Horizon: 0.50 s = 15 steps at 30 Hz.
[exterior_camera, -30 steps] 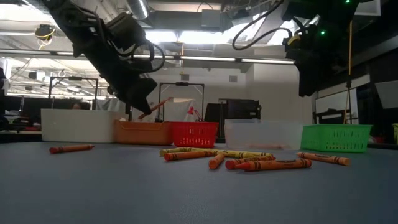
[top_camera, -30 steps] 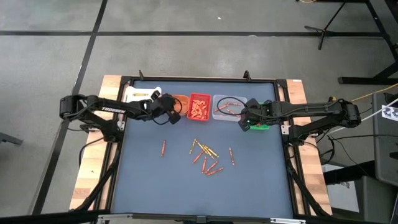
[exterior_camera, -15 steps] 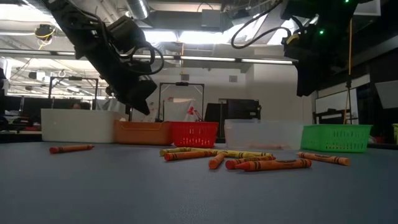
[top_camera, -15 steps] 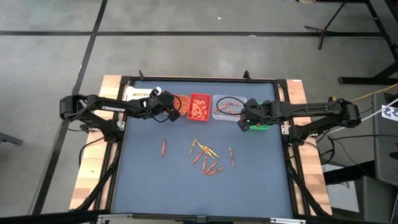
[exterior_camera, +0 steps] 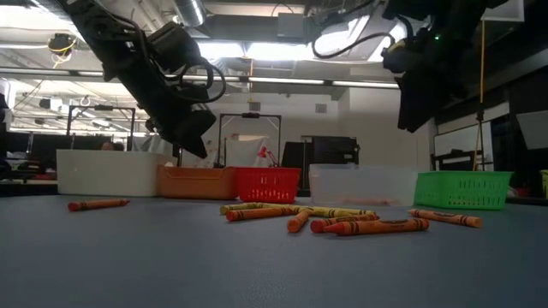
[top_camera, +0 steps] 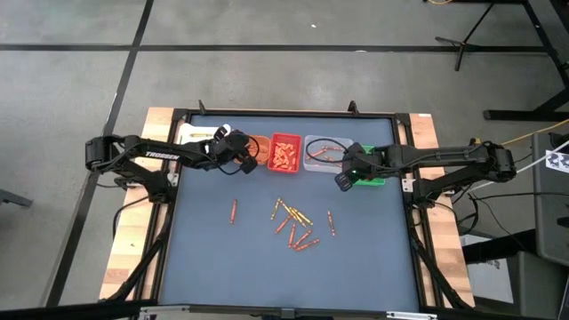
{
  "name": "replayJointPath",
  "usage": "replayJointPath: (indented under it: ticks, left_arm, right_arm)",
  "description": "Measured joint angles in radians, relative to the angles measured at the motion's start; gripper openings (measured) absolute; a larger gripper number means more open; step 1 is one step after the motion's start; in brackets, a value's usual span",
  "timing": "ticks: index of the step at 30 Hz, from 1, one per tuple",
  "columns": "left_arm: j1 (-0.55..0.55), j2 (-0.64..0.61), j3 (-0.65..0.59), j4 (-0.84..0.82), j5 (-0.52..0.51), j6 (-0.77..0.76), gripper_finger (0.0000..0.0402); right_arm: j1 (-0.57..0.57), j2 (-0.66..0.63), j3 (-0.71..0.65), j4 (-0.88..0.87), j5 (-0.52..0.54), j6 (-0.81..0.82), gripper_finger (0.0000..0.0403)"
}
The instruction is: Sort crayons
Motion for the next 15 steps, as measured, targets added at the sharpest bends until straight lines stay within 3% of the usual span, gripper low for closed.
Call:
replayJointPath:
  ticks: [15]
  left_arm:
    - [0.0,0.0,0.0,0.0,-0.001,-0.001,0.0103]
  right_arm:
    - [0.228,0.023,0.001,0.196,0.029,-0.025,0.0138]
